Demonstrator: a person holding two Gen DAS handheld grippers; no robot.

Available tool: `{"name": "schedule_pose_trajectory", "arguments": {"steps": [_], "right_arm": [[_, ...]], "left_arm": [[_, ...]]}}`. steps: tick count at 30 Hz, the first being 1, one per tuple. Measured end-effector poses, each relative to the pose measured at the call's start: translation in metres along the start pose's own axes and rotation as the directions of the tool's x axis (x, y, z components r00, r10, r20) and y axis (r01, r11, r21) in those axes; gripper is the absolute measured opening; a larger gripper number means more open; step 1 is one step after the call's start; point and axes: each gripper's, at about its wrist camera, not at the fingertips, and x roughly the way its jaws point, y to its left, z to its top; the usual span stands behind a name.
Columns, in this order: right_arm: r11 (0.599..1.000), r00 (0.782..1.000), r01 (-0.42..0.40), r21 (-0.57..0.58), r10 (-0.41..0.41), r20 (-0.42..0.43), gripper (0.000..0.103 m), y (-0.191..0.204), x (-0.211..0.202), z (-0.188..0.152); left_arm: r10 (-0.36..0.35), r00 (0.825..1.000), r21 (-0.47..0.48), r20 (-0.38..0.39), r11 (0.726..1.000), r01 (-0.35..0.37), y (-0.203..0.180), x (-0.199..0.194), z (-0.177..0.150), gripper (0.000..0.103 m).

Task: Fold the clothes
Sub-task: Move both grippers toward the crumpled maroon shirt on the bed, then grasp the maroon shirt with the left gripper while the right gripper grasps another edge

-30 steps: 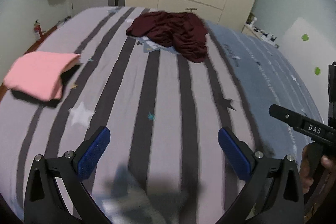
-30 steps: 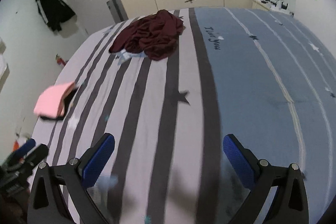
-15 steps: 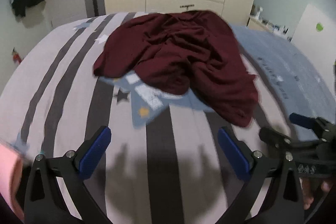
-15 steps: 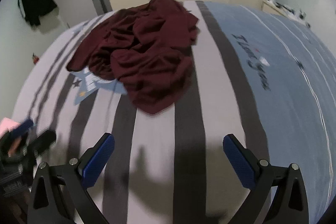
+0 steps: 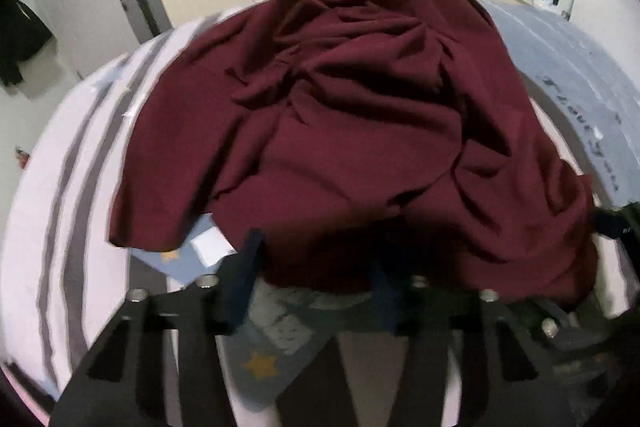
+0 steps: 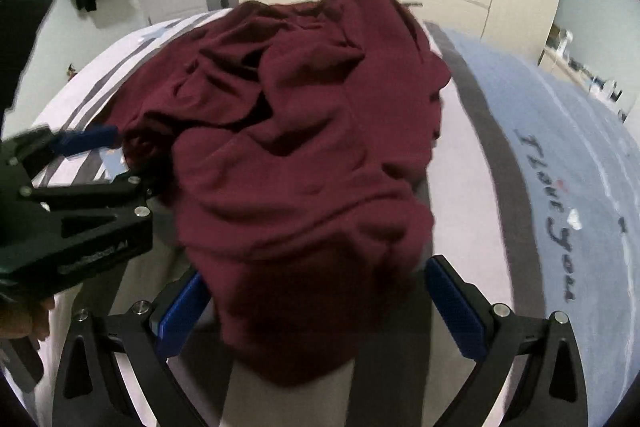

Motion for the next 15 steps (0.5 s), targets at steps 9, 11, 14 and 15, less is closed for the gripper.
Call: {"name": "schedule_pose_trajectory", "arguments": {"steps": [9, 11, 14, 15], "right_arm": [[0.989, 0.992, -0.126, 0.079, 0.127, 0.002, 0.015, -0.023, -0.004, 0.013], [0.989, 0.991, -0.134, 0.064, 0.133, 0.018, 0.013, -0.025, -0.017, 0.009], [0.99, 0.99, -0.133, 0.052, 0.131, 0.043, 0.012, -0.032, -0.045, -0.008], [0.987, 0.989, -0.146, 0.066, 0.143, 0.047, 0.012, -0.038, -0.058, -0.017]], "left_arm": [[-0.093, 0.996, 0.044, 0.009, 0.995, 0.092, -0.002, -0.02, -0.008, 0.007], [-0.129, 0.991, 0.068, 0.032, 0.99, 0.127, -0.008, -0.043, -0.02, 0.006], [-0.17, 0.983, 0.093, 0.074, 0.982, 0.163, -0.018, -0.089, -0.046, 0.006], [-0.194, 0.977, 0.082, 0.083, 0.979, 0.188, -0.018, -0.099, -0.052, 0.006]]}}
